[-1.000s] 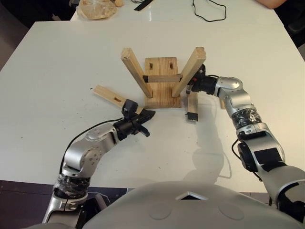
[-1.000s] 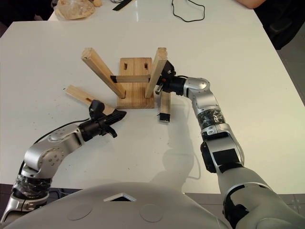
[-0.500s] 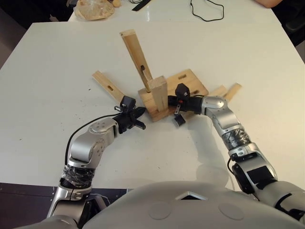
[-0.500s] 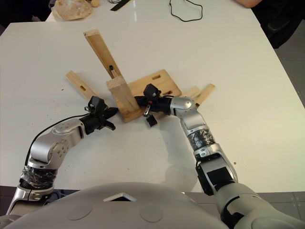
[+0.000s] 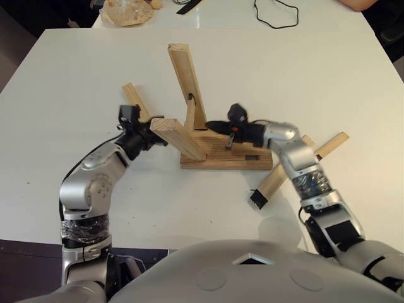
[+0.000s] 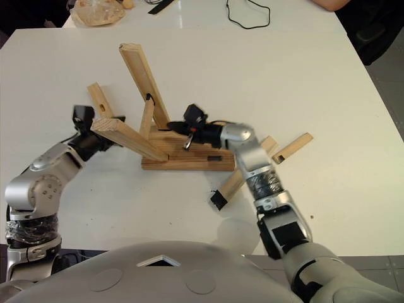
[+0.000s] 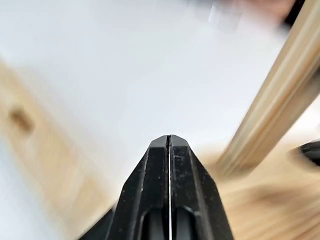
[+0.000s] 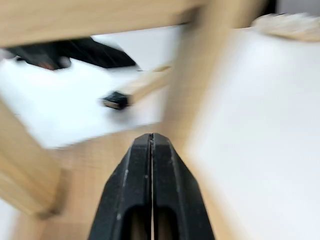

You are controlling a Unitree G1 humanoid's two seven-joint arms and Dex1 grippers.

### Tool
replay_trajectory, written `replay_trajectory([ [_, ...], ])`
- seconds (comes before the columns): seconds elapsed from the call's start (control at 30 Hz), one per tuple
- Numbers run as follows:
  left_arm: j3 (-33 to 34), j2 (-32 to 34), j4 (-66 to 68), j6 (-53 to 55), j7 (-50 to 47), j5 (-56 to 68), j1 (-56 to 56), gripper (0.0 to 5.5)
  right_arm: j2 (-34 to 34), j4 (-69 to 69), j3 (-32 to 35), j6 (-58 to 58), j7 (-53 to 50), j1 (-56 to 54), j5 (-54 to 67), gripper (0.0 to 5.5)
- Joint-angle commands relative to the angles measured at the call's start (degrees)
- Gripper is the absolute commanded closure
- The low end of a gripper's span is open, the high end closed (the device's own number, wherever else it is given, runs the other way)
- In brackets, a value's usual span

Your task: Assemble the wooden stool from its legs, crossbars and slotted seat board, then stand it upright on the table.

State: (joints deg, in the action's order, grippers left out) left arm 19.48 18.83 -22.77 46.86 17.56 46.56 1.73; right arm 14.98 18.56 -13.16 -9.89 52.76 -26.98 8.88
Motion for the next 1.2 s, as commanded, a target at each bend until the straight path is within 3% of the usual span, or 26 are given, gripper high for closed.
replay_trajectory([
  [0.03, 6.25, 0.50, -3.12, 3.50, 4.11, 12.40, -6.34, 5.50, 3.06, 11.73, 2.20, 6.24, -1.44, -7.28, -3.09, 5.47],
  [0.23, 2.19, 6.24, -4.27, 3.17, 17.16, 9.83, -24.50, 5.50, 4.47, 29.59, 2.41, 15.81, -14.64, -13.28, -11.65, 5.47],
  [0.4, 0.01, 8.51, -2.96, 0.09, 22.43, 5.52, -31.32, 5.50, 4.39, 32.72, 3.24, 19.37, -14.62, -12.87, -11.91, 5.47],
  [0.47, -7.15, 8.54, -7.00, -0.03, 22.38, 2.54, -32.50, 5.50, 5.65, 33.51, 1.97, 19.65, -12.56, -12.28, -13.11, 5.47],
  [0.6, -19.12, 6.16, -5.31, -1.90, 18.44, -5.79, -29.15, 5.50, 7.28, 34.46, -0.33, 19.50, -7.95, -11.58, -15.31, 5.47],
  [0.7, -22.24, 2.74, 1.45, -4.21, 12.92, -11.90, -24.75, 5.50, 7.77, 32.44, -2.21, 19.90, -2.77, -10.89, -15.93, 5.47],
  [0.9, -20.25, 0.02, 8.69, -7.23, 9.33, -13.59, -17.16, 5.50, 9.57, 24.41, -4.04, 18.84, 4.67, -7.46, -15.77, 5.47],
  [1.2, -14.54, -7.04, 21.11, -10.50, 1.98, -13.17, 1.60, 5.50, 11.07, 5.71, -4.36, 10.39, 7.79, 2.12, -13.31, 5.47],
])
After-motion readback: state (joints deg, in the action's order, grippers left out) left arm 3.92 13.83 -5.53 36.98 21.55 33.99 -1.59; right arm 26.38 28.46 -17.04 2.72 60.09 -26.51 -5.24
